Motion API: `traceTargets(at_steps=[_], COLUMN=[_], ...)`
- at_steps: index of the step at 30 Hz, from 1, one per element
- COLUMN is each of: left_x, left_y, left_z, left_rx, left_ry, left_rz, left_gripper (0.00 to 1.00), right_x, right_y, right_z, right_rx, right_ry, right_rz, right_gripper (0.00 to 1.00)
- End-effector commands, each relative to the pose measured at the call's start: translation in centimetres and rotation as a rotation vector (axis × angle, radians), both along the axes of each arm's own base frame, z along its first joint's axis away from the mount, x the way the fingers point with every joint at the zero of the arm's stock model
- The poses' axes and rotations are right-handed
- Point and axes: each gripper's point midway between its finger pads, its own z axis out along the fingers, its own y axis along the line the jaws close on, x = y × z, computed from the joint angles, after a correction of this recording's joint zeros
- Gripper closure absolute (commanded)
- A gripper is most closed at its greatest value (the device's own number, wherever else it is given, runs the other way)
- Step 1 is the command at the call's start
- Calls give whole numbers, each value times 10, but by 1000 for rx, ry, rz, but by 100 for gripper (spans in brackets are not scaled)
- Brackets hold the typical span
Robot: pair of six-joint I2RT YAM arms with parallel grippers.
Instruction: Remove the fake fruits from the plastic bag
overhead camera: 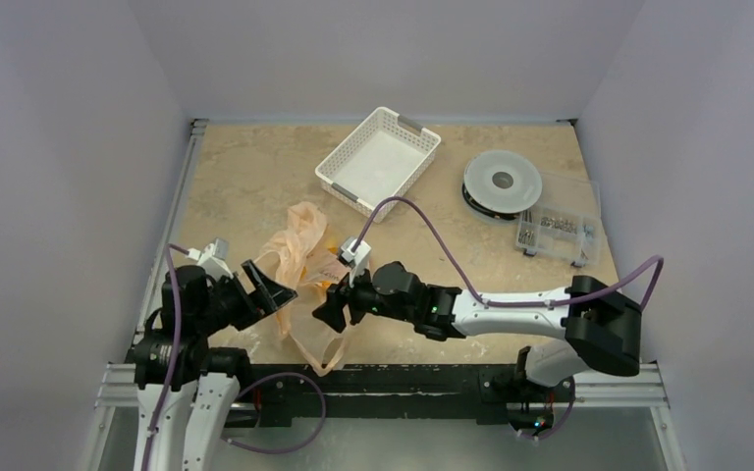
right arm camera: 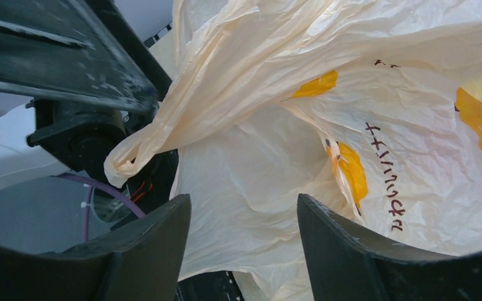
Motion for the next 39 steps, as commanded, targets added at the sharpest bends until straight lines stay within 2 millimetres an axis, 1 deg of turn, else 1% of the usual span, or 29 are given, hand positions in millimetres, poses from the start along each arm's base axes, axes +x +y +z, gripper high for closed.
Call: traceTargets(at_steps=[1, 3, 5, 6, 7, 9, 10, 13, 15, 17, 19, 20, 22, 25, 27, 28, 30, 31, 32, 33, 34, 37, 39], left_x=[20, 25, 29, 30, 31, 32, 33, 44, 55, 70, 85, 93, 108, 125, 133, 138, 150, 159, 168, 178, 193, 230, 253], left_y=[-10, -14, -21, -23, -24, -26, -27, -36, -36, -33, -29, -28, -25, -22, -14, -8, 3, 5, 6, 5, 5, 4, 14], left_z=[-8, -10, -9, -8, -7, 0, 5, 33, 53, 74, 91, 97, 101, 105, 107, 107, 107, 105, 103, 105, 96, 78, 62], left_rx=[-53, -69, -94, -106, -109, -111, -123, -198, -226, -262, -319, -357, -423, -479, -476, -468, -466, -475, -485, -492, -476, -417, -292], left_ry=[-3, -5, -15, -21, -26, -49, -68, -132, -169, -203, -214, -206, -162, -98, -63, -48, -19, -6, 15, 28, 66, 127, 167], left_rz=[-28, -56, -91, -106, -114, -124, -132, -146, -123, -59, 23, 62, 137, 224, 304, 354, 457, 490, 517, 528, 553, 627, 700], left_gripper=[24, 29, 39, 46, 57, 72, 80, 100, 100, 100, 100, 100, 100, 100, 100, 100, 100, 100, 100, 100, 100, 100, 100], right_x=[-6, -6, -6, -6, -5, -2, -1, 2, 7, 12, 15, 16, 20, 35, 36, 33, 17, 7, -7, -14, -18, -23, -25], right_y=[14, 15, 18, 19, 20, 21, 22, 26, 26, 26, 28, 30, 36, 49, 60, 66, 75, 77, 80, 81, 80, 75, 72], right_z=[12, 8, 1, -1, -3, -9, -13, -17, -18, -16, -18, -18, -23, -42, -55, -63, -77, -84, -90, -97, -101, -110, -114], right_rx=[79, 82, 68, 62, 58, 48, 43, 46, 61, 84, 86, 91, 78, 19, -15, -39, -89, -112, -133, -158, -173, -192, -207], right_ry=[-23, -21, -18, -18, -20, -23, -24, -29, -31, -38, -54, -72, -141, -180, -208, -224, -265, -289, -306, -316, -322, -324, -328], right_rz=[48, 49, 50, 52, 49, 38, 36, 31, -4, -34, -48, -55, -68, -116, -88, -62, 5, 29, 59, 71, 73, 72, 84], right_gripper=[42, 44, 45, 45, 45, 46, 47, 51, 59, 74, 86, 90, 92, 93, 95, 95, 98, 100, 100, 100, 100, 100, 100])
